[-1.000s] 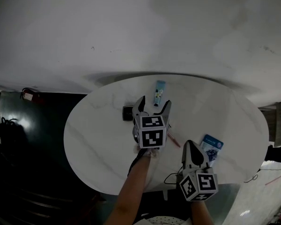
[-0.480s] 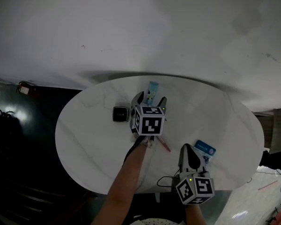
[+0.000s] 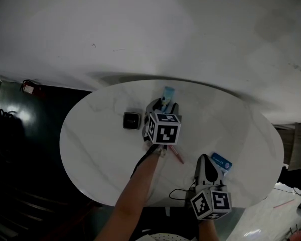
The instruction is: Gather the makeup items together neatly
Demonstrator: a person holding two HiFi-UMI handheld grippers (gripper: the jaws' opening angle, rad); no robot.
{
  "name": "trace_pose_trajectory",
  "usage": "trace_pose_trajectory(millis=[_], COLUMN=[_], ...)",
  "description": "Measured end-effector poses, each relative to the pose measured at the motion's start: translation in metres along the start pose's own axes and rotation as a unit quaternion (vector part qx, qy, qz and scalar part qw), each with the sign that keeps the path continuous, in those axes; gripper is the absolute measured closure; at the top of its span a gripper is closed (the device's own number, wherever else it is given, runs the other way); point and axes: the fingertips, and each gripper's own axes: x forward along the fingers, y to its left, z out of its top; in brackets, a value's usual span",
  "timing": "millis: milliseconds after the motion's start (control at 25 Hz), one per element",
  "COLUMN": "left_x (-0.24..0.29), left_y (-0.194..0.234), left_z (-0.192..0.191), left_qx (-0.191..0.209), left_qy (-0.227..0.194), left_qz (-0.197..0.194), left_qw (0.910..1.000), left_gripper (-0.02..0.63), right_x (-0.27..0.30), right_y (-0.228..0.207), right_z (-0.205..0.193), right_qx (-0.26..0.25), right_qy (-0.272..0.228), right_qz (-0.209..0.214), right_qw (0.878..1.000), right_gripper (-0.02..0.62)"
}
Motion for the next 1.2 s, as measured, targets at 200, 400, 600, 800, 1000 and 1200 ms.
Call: trace_pose_trajectory(millis=[200, 400, 600, 800, 1000, 1200], left_x=[0.0005, -0.0002, -0.0003, -0.0011, 0.0007, -0.0047], left_y=[0.0020, 0.0042, 0.0085, 0.0084, 0.0087, 0.0067], left_z=[0.0001, 0.0003, -0.0003, 0.0004, -0.0001, 0.0023], left_qx=[0.003, 0.012, 0.011, 0.012, 0.020, 0.001], left_qy=[-0.003, -0.003, -0.004, -0.006, -0.005, -0.011], left_qz=[0.004, 0.011, 0.023, 0.025, 0.031, 0.030], left_qw=[1.0000, 0.9999, 0.9997, 0.9996, 0.9993, 0.9995], left_gripper=[0.370, 0.367, 0.440, 0.441, 0.442, 0.445], right_x=[0.0021, 0.0037, 0.0061, 0.0068, 0.0081, 0.0057], right_y=[-0.0034, -0.0024, -0.0017, 0.0010, -0.0003, -0.0004], right_z=[-0.0001, -0.0007, -0.0005, -0.0022, -0.0030, -0.0023], right_qx=[0.001, -0.001, -0.003, -0.003, -0.003, -0.002], right_qy=[0.000, 0.003, 0.003, 0.006, 0.006, 0.004], right_qz=[-0.007, -0.011, -0.010, -0.008, -0.009, -0.008], right_qw=[1.000, 1.000, 1.000, 1.000, 1.000, 1.000], right_gripper=[0.589, 0.589, 0.589, 0.589, 0.589, 0.589])
